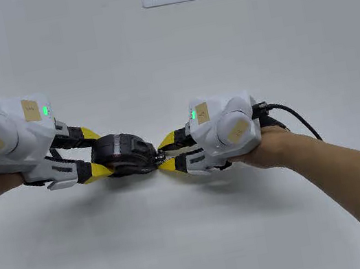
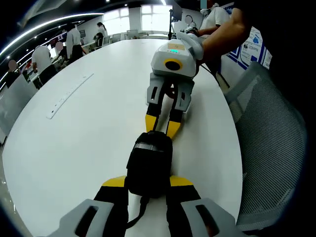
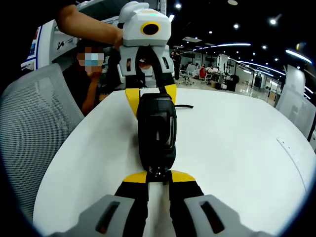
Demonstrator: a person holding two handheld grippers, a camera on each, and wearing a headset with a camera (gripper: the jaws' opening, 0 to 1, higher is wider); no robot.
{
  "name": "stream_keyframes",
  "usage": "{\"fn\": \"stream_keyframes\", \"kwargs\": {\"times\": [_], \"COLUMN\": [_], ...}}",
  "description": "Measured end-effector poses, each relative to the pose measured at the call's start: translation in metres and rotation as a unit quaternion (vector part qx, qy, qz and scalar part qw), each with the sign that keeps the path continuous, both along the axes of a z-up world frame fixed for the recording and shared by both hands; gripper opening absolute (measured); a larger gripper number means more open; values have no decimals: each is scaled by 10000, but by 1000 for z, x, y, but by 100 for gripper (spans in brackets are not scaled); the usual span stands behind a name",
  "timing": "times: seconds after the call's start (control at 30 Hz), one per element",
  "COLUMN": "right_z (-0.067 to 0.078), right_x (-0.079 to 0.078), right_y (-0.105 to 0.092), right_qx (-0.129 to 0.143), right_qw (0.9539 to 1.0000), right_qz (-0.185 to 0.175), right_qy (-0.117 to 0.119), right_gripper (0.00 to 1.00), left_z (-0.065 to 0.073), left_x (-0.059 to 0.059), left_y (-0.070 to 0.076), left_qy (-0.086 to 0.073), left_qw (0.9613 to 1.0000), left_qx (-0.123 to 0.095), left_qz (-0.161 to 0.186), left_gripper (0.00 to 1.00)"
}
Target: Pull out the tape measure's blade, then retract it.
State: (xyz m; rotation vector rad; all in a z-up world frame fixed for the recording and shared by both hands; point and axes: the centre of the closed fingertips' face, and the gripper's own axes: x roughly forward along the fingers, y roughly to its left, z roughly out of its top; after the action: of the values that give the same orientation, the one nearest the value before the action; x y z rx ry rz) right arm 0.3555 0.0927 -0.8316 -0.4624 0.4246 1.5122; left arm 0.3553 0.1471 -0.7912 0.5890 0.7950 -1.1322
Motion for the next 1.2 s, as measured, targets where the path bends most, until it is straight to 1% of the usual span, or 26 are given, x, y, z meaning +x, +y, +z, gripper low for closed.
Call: {"fn": "stream_keyframes", "kwargs": {"times": [0.2,0.5,0.67,1.2], "right_z": [-1,-2,1,3], "right_x": [1,0,0,1], "right_y": [-1,-2,-2,-4], "right_qx": [-49,-156,-184,-200], "right_qw": [9999,9998,9998,9997], "right_qz": [-79,20,64,102], "right_qy": [93,129,69,45], "right_gripper": [12,11,11,11], "left_z": [0,-1,-1,1], "left_x": [0,-1,-1,-1], "left_y": [0,-1,0,3], "left_qy": [15,-3,29,44], "left_qw": [10000,9999,10000,10000], "left_qx": [7,39,35,39], "left_qz": [-11,-94,-76,-54], "left_gripper": [26,26,26,26]}}
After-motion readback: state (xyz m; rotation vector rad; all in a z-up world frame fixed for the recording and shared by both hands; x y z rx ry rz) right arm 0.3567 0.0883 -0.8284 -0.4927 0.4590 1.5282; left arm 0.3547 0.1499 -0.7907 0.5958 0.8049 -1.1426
